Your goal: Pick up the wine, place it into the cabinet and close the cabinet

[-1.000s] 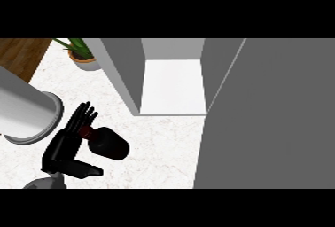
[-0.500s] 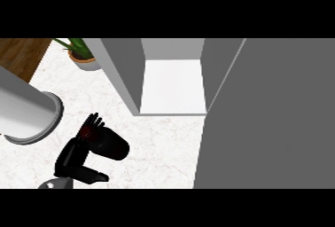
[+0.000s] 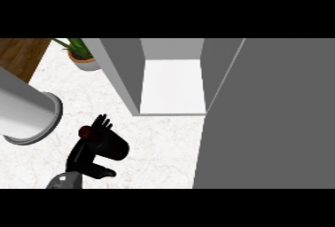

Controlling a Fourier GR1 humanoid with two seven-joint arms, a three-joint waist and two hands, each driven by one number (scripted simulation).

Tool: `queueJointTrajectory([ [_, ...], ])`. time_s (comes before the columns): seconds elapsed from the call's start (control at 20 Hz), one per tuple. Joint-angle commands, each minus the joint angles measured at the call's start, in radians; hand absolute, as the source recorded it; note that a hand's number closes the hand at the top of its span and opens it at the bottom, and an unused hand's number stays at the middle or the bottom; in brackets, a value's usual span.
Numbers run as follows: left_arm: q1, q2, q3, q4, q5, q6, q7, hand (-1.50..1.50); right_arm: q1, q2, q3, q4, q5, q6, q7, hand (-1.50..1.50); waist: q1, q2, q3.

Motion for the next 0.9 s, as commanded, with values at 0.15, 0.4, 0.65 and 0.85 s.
queueJointTrajectory([
  [0.15,-0.055,-0.032,-0.005,0.156,-0.016,-0.072,-0.165,-1.5,-0.056,-0.031,-0.083,-0.029,-0.101,0.018,0.04,-1.5,-0.003,0.003,-0.001],
  [0.4,-0.11,-0.022,-0.002,0.179,-0.013,-0.069,-0.165,-1.5,0.022,-0.019,-0.039,-0.085,-0.058,0.022,0.042,-1.5,-0.005,0.0,0.0],
  [0.65,-0.132,-0.037,-0.013,0.204,-0.023,-0.055,-0.185,-1.5,0.03,-0.016,-0.044,-0.078,-0.081,0.03,0.031,-1.5,-0.004,0.001,0.0],
  [0.85,-0.106,-0.016,-0.01,0.182,-0.02,-0.049,-0.237,-1.5,-0.028,-0.005,-0.035,-0.052,-0.052,0.008,0.061,-1.5,0.002,0.0,0.0],
])
